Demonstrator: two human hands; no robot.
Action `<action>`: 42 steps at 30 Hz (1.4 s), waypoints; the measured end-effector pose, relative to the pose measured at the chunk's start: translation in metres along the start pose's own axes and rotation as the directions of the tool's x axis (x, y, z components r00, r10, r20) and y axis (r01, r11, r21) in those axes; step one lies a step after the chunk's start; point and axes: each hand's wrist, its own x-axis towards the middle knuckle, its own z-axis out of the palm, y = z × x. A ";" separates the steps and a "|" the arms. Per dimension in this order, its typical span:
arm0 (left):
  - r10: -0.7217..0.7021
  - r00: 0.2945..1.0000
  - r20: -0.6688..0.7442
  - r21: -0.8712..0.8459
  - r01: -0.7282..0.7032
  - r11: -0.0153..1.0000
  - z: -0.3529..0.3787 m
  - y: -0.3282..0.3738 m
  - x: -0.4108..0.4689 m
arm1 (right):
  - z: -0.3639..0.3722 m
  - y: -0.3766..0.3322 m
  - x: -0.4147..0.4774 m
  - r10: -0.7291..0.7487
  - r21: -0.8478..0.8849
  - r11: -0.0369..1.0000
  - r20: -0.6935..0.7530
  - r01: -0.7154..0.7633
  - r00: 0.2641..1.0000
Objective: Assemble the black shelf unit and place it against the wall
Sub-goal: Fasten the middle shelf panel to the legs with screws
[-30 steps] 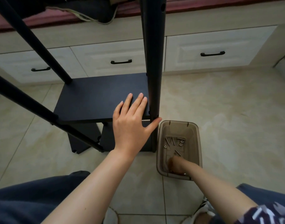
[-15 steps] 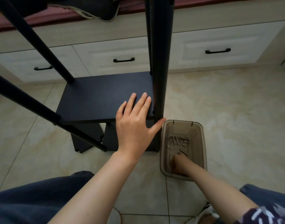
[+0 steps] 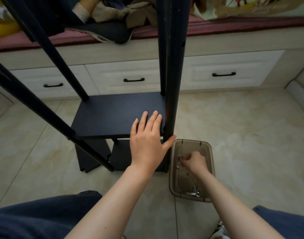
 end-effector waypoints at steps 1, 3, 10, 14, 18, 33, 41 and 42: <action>-0.007 1.000 0.026 0.002 0.007 1.000 -0.003 0.003 0.000 | -0.007 -0.006 -0.004 0.025 0.152 0.988 -0.047 -0.017 0.999; -0.022 0.996 0.091 -0.024 0.024 0.999 -0.009 0.006 -0.001 | -0.021 -0.020 -0.017 0.051 0.403 0.915 -0.141 0.010 0.989; -0.042 0.997 -0.062 -0.207 0.028 0.978 -0.012 0.010 -0.026 | -0.051 -0.059 -0.079 0.007 0.694 0.682 -0.320 0.230 0.947; -0.102 0.953 -0.287 -0.399 -0.022 0.916 -0.008 0.016 -0.050 | -0.058 -0.065 -0.101 0.002 0.692 0.667 -0.372 0.276 0.928; -0.476 0.872 0.116 -0.704 0.410 0.580 -0.015 0.018 -0.054 | -0.060 -0.069 -0.118 -0.025 0.720 0.612 -0.397 0.328 0.918; -0.317 0.721 0.616 -0.788 0.572 -0.229 -0.011 0.009 -0.020 | -0.058 -0.076 -0.125 -0.133 0.715 0.603 -0.347 0.353 0.928; -0.279 0.702 0.655 -0.755 0.627 -0.195 0.004 0.010 -0.014 | -0.058 -0.075 -0.115 -0.159 0.690 0.606 -0.381 0.395 0.911; -0.280 0.701 0.656 -0.754 0.628 -0.194 0.005 0.010 -0.014 | -0.057 -0.076 -0.114 -0.177 0.669 0.621 -0.389 0.409 0.904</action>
